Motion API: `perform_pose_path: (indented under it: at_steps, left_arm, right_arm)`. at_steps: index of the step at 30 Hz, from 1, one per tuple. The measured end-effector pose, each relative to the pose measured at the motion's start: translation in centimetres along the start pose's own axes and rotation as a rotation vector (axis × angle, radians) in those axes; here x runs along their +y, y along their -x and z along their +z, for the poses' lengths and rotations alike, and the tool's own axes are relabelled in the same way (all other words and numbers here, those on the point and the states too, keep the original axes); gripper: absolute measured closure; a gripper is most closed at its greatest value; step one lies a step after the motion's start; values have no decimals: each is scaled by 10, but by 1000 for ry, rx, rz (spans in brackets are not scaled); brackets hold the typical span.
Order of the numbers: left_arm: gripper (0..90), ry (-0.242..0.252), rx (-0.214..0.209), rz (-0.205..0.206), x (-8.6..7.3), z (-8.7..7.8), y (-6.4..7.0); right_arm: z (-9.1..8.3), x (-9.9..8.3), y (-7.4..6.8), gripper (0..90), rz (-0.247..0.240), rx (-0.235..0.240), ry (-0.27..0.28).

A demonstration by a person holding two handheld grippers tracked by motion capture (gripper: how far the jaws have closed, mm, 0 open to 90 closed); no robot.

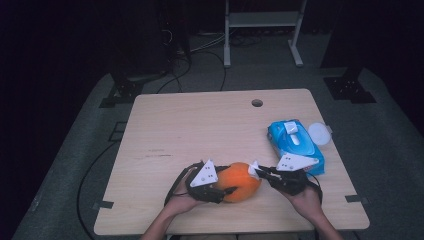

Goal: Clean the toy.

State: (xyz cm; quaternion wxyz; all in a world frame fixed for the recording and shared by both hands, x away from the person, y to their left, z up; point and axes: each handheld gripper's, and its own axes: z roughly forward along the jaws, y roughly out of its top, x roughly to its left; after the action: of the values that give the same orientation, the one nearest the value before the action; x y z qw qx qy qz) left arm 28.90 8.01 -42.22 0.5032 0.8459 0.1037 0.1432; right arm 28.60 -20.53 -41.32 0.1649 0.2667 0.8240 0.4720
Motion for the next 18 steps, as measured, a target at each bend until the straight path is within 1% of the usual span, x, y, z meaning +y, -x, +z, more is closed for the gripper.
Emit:
perform_pose_path:
  at_steps: [2,3,5,9,10,11,12,14,15,17,18]
  left_arm:
    - [329,0,-8,3,0,3,1]
    - [326,-1,-8,10,2,5,3]
    - [321,-6,-8,28,3,7,5]
    - [312,-16,-3,55,6,11,11]
    - [304,-18,-6,61,6,11,11]
    - [287,-17,-12,58,6,11,12]
    - [257,-16,-17,50,6,11,11]
    - [185,-9,-43,9,4,9,6]
    - [161,-2,-51,-9,3,8,4]
    - [115,-18,-68,-61,1,8,-3]
    - [116,-15,-78,-81,-1,8,-4]
  right_arm:
    - [-2,-4,3,829,13,-3,-12]
    - [-3,-4,2,829,12,-6,-13]
    - [-3,0,-3,829,-2,-4,-7]
    - [-2,15,-18,829,-51,29,37]
    - [-1,19,-22,829,-64,46,51]
    - [0,22,-24,829,-70,55,54]
    - [2,23,-26,829,-84,57,50]
    - [5,22,-27,829,-95,59,36]
    - [5,21,-26,829,-85,66,38]
    - [5,19,-26,829,-74,78,48]
    - [4,19,-26,829,-73,76,49]
